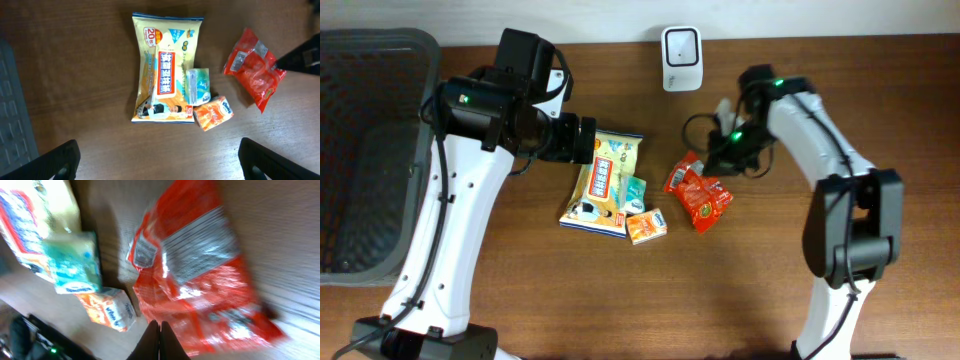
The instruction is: Scan the item barcode
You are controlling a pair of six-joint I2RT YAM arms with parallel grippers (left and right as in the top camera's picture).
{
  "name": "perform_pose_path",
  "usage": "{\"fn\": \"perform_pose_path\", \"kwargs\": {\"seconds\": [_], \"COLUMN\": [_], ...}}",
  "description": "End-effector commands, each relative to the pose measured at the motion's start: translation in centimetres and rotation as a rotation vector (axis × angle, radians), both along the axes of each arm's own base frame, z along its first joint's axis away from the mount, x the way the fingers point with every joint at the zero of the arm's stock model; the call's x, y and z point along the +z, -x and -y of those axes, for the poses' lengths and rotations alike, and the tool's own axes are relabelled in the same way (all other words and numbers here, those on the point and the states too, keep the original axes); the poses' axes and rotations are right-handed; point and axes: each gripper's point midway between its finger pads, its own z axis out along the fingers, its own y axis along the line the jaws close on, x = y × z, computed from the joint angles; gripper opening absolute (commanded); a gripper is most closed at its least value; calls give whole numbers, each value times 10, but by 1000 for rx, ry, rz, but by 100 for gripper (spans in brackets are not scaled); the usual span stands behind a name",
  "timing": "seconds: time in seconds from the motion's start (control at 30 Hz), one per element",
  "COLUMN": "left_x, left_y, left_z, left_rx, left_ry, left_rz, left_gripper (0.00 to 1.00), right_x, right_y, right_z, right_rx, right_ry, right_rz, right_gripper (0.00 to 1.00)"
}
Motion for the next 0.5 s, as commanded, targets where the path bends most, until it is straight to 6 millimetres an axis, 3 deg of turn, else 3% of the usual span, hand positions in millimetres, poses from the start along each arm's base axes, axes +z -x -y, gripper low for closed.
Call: {"fn": "perform_pose_path", "kwargs": {"seconds": [0.0, 0.13, 0.23, 0.33, 0.47], "left_x": [-3, -3, -3, -3, -4], "left_y": [0, 0, 1, 0, 3], "left_z": [1, 1, 0, 0, 0], "left_rx": [-16, -16, -16, -16, -16], "left_ry": [-14, -14, -15, -15, -18], "left_rz": [-3, -4, -7, -7, -17], "left_gripper": [99, 99, 99, 99, 99], "right_x": [-35, -71, -81, -73, -40], "right_y": [19, 5, -9, -38, -56], "right_z": [-19, -24, -28, -27, -6], "right_rx": [-4, -141, -160, -175, -180], "right_ry": [2, -14, -37, -66, -52], "right_rz": [-58, -4, 52, 161, 157], "right_gripper": [4, 4, 4, 4, 4]}}
